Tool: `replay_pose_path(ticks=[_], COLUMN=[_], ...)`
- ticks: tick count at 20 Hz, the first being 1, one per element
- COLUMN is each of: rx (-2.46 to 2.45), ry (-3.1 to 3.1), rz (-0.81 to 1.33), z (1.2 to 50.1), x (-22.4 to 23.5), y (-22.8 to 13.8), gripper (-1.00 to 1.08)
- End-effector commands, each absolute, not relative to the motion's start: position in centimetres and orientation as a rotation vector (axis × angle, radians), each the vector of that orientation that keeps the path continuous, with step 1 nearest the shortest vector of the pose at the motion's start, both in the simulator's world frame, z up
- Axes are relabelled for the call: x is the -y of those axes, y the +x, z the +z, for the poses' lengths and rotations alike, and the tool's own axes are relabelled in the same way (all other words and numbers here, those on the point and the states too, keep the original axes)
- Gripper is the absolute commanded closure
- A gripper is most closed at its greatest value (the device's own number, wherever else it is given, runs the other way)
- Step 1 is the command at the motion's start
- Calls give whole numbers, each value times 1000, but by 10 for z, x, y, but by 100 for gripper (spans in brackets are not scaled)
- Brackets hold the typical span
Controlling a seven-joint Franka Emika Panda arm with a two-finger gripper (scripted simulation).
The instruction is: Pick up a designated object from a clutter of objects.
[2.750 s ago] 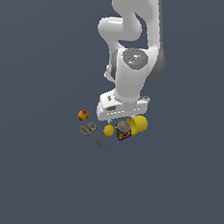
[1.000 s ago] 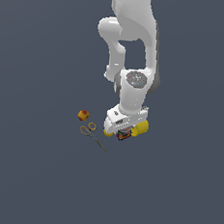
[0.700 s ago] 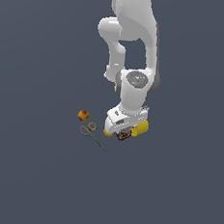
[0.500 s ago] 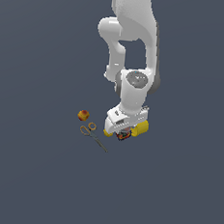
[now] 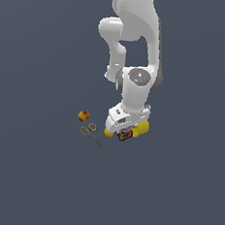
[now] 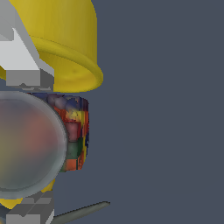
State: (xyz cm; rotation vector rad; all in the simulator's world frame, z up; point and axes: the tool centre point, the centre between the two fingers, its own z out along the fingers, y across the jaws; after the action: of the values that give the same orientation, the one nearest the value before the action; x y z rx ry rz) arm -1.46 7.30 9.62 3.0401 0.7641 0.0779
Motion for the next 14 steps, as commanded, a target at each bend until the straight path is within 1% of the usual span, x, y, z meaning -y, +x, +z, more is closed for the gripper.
replay_pose_path(ticks=[1, 7, 14], rx=[-764, -765, -765], ry=[3040, 3041, 3043], rz=[81, 70, 52], z=[108, 147, 209], x=[-75, -80, -88], y=[-13, -11, -7], gripper=[108, 108, 108])
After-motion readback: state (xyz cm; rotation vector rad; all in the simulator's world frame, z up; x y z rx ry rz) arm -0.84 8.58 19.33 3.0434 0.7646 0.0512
